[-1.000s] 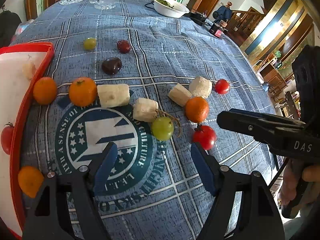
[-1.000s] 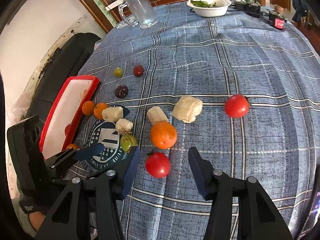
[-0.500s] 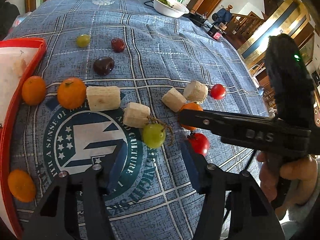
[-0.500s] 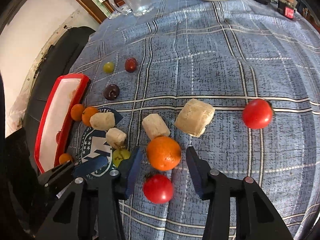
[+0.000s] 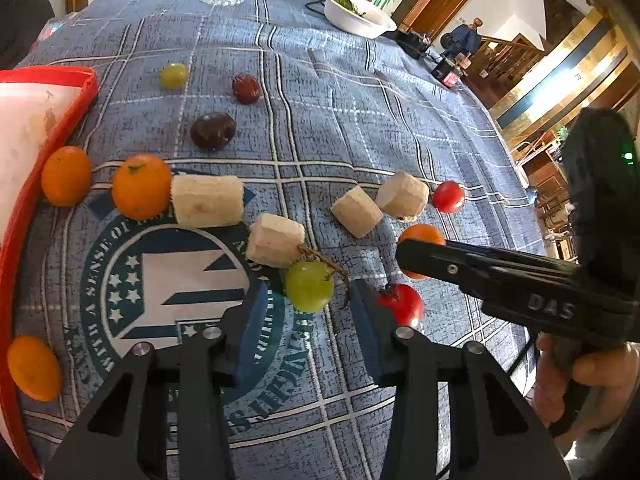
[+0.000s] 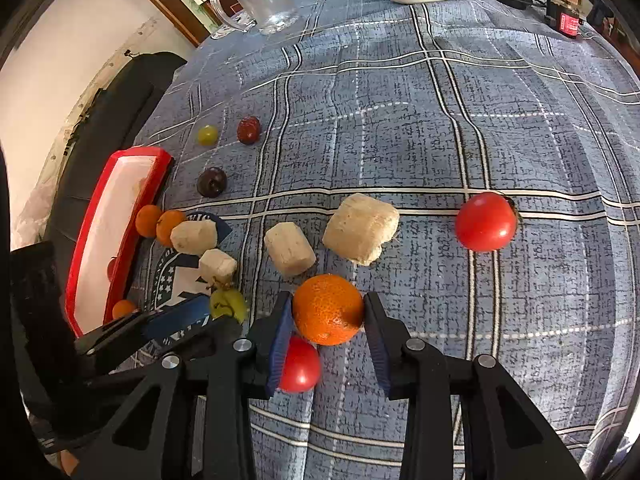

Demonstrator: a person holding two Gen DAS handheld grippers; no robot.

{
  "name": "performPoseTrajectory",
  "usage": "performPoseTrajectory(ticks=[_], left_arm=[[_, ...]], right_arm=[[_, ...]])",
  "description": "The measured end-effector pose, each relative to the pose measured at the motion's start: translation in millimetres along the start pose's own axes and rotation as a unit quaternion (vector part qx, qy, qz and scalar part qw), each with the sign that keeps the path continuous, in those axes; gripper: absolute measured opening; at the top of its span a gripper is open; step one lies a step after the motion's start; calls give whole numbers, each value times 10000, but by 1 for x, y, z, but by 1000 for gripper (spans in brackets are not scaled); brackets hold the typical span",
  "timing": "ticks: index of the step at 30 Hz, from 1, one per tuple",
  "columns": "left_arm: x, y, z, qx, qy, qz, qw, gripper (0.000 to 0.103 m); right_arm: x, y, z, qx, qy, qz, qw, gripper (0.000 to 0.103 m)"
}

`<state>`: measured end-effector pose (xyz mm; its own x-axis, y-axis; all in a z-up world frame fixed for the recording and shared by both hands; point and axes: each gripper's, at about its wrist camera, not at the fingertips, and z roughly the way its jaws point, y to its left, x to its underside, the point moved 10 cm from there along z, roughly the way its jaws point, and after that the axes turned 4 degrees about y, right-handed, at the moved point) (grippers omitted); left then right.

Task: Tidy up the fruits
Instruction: 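Grasp the green grape bunch with the left tool while the right tool grasps a tangerine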

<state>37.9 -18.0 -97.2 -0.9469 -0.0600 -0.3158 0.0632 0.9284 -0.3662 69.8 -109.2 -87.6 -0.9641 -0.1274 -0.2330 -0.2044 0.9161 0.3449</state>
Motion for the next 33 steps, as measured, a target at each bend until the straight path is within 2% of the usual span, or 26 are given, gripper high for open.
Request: performPoseTrajectory(ticks=[6, 10, 16, 22, 33], left_arm=[[-4, -3, 4, -89, -80, -61, 9999, 40], [-5, 1, 4, -208, -104, -102, 9997, 25], [1, 1, -1, -126, -96, -131, 9998, 25], [4, 3, -16, -58, -205, -92, 9997, 25], [-19, 13, -44, -16, -581, -77, 9983, 25]], right_arm=[[5, -5, -9, 6, -47, -68, 10000, 37], [8, -10, -14, 38, -72, -92, 9999, 37], [6, -9, -21, -1, -150, -114, 9998, 36], [2, 8, -23, -74, -223, -260, 9994, 36], [-6, 30, -30, -108, -368, -438, 9983, 36]])
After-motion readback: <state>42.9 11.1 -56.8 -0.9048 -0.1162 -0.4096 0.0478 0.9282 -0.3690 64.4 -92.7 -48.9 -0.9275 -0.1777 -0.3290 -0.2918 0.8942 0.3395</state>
